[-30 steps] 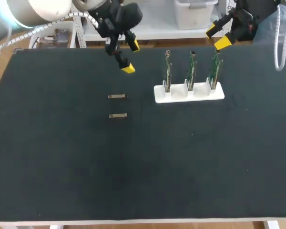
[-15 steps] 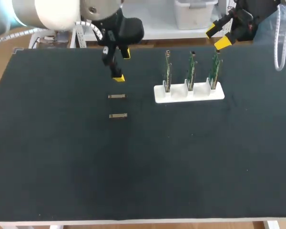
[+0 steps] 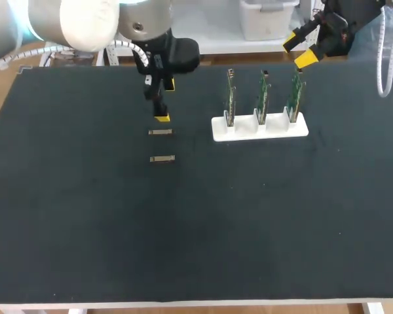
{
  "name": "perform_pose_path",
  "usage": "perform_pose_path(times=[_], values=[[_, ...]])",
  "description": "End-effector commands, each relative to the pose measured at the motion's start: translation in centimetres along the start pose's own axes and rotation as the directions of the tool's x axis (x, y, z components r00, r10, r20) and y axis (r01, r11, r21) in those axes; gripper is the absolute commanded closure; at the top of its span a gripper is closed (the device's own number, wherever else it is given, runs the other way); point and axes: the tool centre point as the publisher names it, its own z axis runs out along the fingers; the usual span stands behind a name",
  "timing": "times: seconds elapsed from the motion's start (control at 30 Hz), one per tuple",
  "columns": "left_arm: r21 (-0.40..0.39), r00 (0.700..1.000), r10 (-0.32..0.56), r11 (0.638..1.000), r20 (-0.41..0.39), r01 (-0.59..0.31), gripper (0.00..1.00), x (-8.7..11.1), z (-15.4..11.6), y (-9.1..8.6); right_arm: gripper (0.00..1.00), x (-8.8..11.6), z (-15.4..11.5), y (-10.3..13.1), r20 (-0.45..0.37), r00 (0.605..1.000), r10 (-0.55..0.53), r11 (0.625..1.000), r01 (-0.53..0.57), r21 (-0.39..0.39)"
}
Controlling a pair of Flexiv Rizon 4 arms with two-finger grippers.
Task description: Pick up the optical module with the left hand, and insert it into the network port with the right hand.
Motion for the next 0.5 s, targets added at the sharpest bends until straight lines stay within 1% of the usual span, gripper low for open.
perform_pose_path(times=[0.03, 0.23, 0.5], values=[[0.004, 1.000, 0.003, 1.000, -0.022, -0.003, 0.00, 0.1, 0.5, 0.3, 0.00, -0.1, -0.3, -0.7, -0.002, 1.000, 0.000, 0.887, -0.001, -0.461], [0.011, 0.998, 0.008, 1.000, -0.063, -0.007, 0.00, 0.5, 1.4, 0.4, 0.00, -0.1, -0.3, -0.7, -0.002, 1.000, 0.000, 0.887, -0.001, -0.461], [0.047, 0.997, -0.016, 0.999, -0.079, 0.020, 0.00, 1.2, 3.0, 0.6, 0.00, -0.1, -0.3, -0.7, -0.002, 1.000, 0.000, 0.887, -0.001, -0.461]])
